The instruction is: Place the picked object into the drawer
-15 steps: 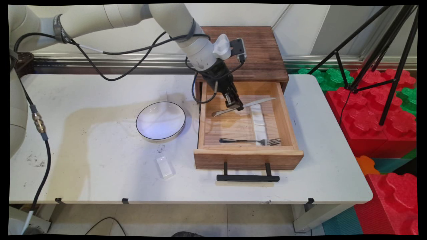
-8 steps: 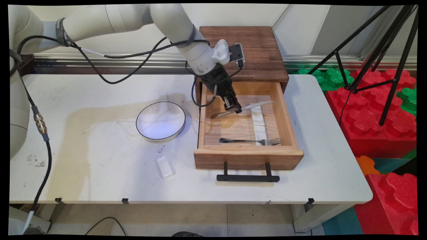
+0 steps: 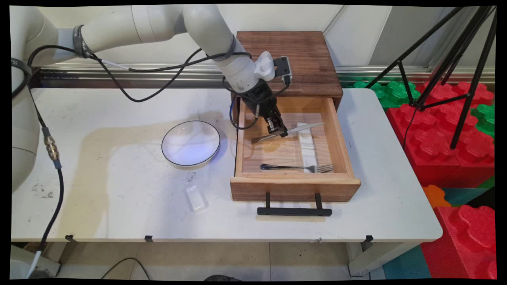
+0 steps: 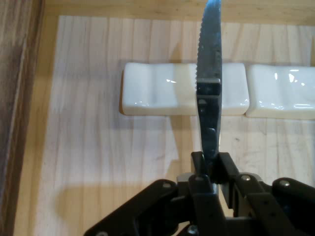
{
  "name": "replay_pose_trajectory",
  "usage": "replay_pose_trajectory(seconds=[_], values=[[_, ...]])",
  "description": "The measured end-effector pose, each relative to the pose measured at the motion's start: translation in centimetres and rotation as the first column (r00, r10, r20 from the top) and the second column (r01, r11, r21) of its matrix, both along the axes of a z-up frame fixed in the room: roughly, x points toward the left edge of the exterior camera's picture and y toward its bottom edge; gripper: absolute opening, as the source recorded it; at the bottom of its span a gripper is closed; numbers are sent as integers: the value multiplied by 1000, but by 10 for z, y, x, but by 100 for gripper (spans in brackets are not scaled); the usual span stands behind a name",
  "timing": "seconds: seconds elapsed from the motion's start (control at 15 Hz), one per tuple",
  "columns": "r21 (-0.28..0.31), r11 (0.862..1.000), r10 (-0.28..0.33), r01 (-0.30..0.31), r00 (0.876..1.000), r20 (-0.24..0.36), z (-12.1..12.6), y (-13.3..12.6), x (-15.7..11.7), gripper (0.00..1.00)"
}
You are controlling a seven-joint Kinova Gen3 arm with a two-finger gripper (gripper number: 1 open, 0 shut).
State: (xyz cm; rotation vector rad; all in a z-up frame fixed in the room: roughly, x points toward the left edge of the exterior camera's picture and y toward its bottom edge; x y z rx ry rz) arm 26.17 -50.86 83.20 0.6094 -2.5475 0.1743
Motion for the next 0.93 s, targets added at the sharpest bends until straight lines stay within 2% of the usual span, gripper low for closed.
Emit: replay_pose_trajectory(seconds=[0.53, 0.6, 0.93], values=[[6, 1000, -8, 8, 1000, 9, -13, -7, -4, 0], [7, 1000, -9, 9, 1000, 9, -15, -7, -5, 100], [2, 1000, -9, 8, 1000, 10, -18, -9, -6, 100]])
